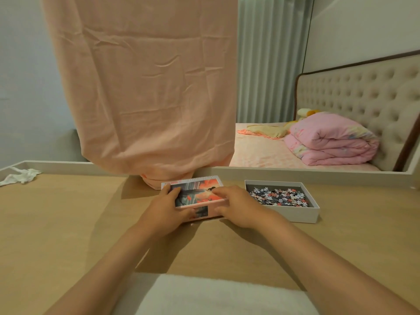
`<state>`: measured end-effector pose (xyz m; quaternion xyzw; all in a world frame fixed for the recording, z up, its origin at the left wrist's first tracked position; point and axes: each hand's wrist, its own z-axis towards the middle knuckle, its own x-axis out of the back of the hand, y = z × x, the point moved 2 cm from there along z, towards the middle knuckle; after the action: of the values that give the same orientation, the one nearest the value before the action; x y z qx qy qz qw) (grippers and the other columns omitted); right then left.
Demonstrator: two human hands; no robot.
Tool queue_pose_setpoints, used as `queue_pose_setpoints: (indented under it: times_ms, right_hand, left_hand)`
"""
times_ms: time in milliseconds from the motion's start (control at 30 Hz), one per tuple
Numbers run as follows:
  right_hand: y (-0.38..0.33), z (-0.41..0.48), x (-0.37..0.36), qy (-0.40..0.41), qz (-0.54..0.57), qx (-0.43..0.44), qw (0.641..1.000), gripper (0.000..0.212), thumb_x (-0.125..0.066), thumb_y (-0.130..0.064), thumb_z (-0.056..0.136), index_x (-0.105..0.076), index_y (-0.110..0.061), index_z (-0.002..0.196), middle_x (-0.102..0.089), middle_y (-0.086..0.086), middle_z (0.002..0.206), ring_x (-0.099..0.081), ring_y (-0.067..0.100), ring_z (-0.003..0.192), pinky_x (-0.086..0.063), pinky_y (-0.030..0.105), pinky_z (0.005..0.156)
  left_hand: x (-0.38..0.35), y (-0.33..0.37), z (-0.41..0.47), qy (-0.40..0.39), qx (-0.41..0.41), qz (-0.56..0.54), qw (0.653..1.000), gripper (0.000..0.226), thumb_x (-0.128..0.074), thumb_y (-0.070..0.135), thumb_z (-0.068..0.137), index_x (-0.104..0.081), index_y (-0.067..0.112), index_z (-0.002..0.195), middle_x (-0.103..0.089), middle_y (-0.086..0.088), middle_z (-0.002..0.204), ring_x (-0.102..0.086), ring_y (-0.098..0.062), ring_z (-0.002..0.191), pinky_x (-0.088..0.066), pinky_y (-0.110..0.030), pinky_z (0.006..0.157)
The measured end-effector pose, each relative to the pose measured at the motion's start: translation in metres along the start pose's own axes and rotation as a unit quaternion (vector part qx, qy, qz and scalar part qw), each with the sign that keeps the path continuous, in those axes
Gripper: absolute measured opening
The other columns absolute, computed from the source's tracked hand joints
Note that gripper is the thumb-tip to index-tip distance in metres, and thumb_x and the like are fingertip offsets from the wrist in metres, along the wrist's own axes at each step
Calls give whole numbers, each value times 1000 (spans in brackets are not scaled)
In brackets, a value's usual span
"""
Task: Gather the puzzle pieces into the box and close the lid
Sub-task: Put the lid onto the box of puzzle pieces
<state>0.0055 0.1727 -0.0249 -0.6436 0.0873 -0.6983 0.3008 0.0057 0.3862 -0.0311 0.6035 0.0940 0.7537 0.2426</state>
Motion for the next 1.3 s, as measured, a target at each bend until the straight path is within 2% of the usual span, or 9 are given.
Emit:
queue_pose_setpoints:
  times_ms: [133, 300, 533, 633, 767, 967, 1100, 1233, 1300]
  right_hand:
    - [9, -12, 32, 88, 58, -11, 994, 59, -68, -25, 92, -46, -29, 146, -41, 0, 137, -48, 19, 124, -39, 32, 108]
    - [44, -35, 83, 170, 97, -33, 980, 60, -69, -28, 91, -46, -37, 145, -40, -6, 129, -48, 13, 114, -39, 24, 96]
    - [107, -71, 110, 211, 88, -69, 971, 49, -69, -21, 92, -56, -30, 137, -43, -4, 128, -49, 11, 118, -35, 20, 102]
    - [124, -84, 108, 222, 109, -79, 966, 48, -67, -14, 92, -57, -26, 137, -40, -7, 137, -43, 5, 123, -32, 19, 102]
    - [135, -94, 98, 232, 230, -79, 942, 47, -65, -9, 92, -60, -31, 134, -54, -14, 135, -54, 4, 119, -46, 30, 104]
    - [139, -100, 96, 241, 238, -87, 937, 46, -65, -11, 93, -60, -32, 133, -53, -13, 132, -55, 6, 116, -51, 34, 100]
    - [141, -103, 96, 262, 230, -91, 933, 42, -65, -8, 91, -63, -32, 125, -53, -14, 126, -56, 4, 111, -51, 30, 96]
    - [142, -105, 93, 264, 208, -98, 937, 40, -65, -9, 89, -63, -34, 120, -52, -12, 125, -56, 3, 107, -51, 25, 91]
    - [142, -104, 93, 253, 214, -105, 938, 37, -66, -15, 88, -63, -37, 116, -52, -14, 124, -57, 5, 107, -52, 30, 92]
  left_hand:
    - [11, 26, 14, 34, -41, -44, 998, 87, -71, 53, 80, -34, 16, 150, -29, 5, 154, -42, -15, 134, -39, -32, 109]
    - [8, 84, 30, 83, -98, -113, 985, 72, -78, 46, 75, -49, 20, 136, -43, 11, 128, -50, -9, 116, -40, -21, 98]
    - [-47, 142, 49, 30, -107, -178, 978, 75, -79, 46, 76, -52, 15, 139, -47, 6, 138, -48, -3, 118, -36, -14, 96]
    - [-64, 153, 52, 0, -96, -207, 974, 80, -80, 51, 73, -53, 16, 140, -49, 9, 141, -52, -3, 119, -45, -25, 104]
    - [-75, 159, 50, 10, -98, -214, 972, 80, -79, 51, 74, -52, 16, 141, -46, 10, 143, -50, -7, 125, -44, -34, 108]
    - [-82, 159, 50, 23, -114, -200, 973, 77, -77, 48, 78, -50, 17, 143, -41, 7, 149, -45, -8, 132, -41, -35, 111]
    - [-84, 160, 48, 28, -132, -170, 976, 76, -75, 50, 79, -49, 19, 143, -40, 10, 150, -41, -6, 134, -32, -20, 109]
    - [-85, 161, 46, 31, -145, -130, 980, 76, -70, 56, 81, -48, 20, 144, -39, 11, 151, -40, -5, 135, -31, -20, 108]
    - [-83, 163, 45, 27, -150, -98, 983, 74, -66, 59, 83, -50, 21, 143, -42, 12, 148, -44, -6, 131, -32, -18, 103]
